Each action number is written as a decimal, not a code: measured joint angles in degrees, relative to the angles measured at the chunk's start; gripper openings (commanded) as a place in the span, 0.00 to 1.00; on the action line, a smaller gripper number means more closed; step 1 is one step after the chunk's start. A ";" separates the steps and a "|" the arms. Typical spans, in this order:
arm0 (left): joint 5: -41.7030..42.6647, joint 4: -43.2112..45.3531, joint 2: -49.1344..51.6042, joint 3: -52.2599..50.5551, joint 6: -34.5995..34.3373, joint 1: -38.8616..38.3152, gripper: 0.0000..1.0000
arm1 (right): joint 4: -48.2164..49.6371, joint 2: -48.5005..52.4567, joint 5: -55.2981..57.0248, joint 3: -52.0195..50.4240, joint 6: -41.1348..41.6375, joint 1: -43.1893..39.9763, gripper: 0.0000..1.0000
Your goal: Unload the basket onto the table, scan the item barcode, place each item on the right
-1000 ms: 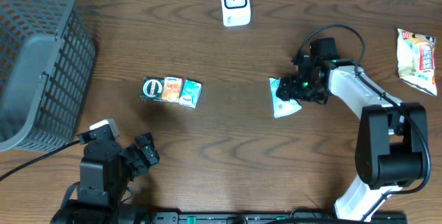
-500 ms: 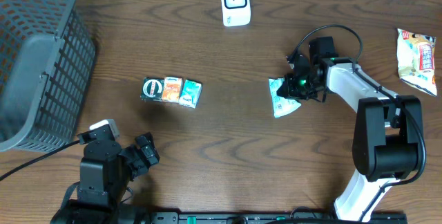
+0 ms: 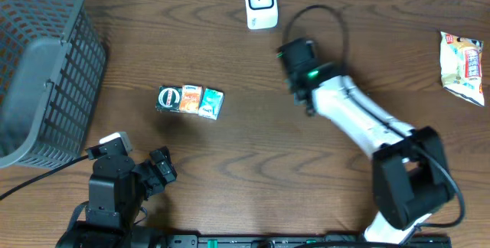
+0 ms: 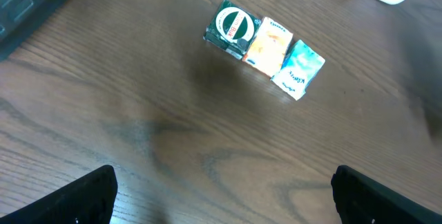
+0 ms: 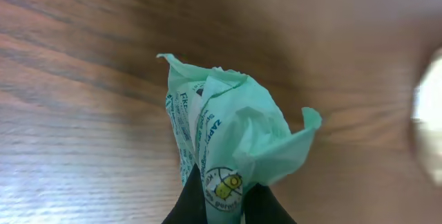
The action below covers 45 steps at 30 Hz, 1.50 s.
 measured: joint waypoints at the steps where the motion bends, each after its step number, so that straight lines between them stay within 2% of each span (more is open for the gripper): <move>1: 0.00 0.00 0.00 0.00 0.00 0.00 0.98 | 0.31 0.63 2.89 -0.13 0.17 1.40 0.01; 6: 0.00 0.02 0.00 0.00 0.00 0.00 0.97 | 0.46 6.45 11.56 -0.63 1.42 5.88 0.04; 8: 0.00 0.02 0.00 0.00 0.00 0.00 0.97 | -0.24 9.42 12.90 -1.16 2.49 7.50 0.28; 10: 0.00 0.02 0.00 0.00 -0.02 0.00 0.98 | -0.79 10.36 12.76 -1.51 3.43 9.11 0.33; 18: 0.00 0.02 0.00 0.00 0.00 0.00 0.98 | -1.86 10.40 2.23 -1.46 4.42 17.81 0.31; 23: 0.02 0.00 0.00 0.00 -0.02 0.00 0.97 | -9.07 10.36 -2.16 2.12 7.78 19.19 0.34; 31: 0.00 -0.02 0.00 0.00 -0.02 0.00 0.98 | -15.89 7.02 -8.48 13.33 10.23 13.20 0.61; 36: 0.00 0.02 0.00 0.00 0.00 0.00 0.98 | -16.00 4.59 -13.25 14.73 8.00 4.42 0.63; 41: 0.00 0.02 0.00 0.00 0.00 0.00 0.98 | -16.17 4.61 -27.71 14.38 -1.16 -3.52 0.50; 45: 0.00 0.02 0.00 0.00 0.00 0.00 0.98 | -16.15 4.61 -34.42 12.24 -5.09 -6.86 0.51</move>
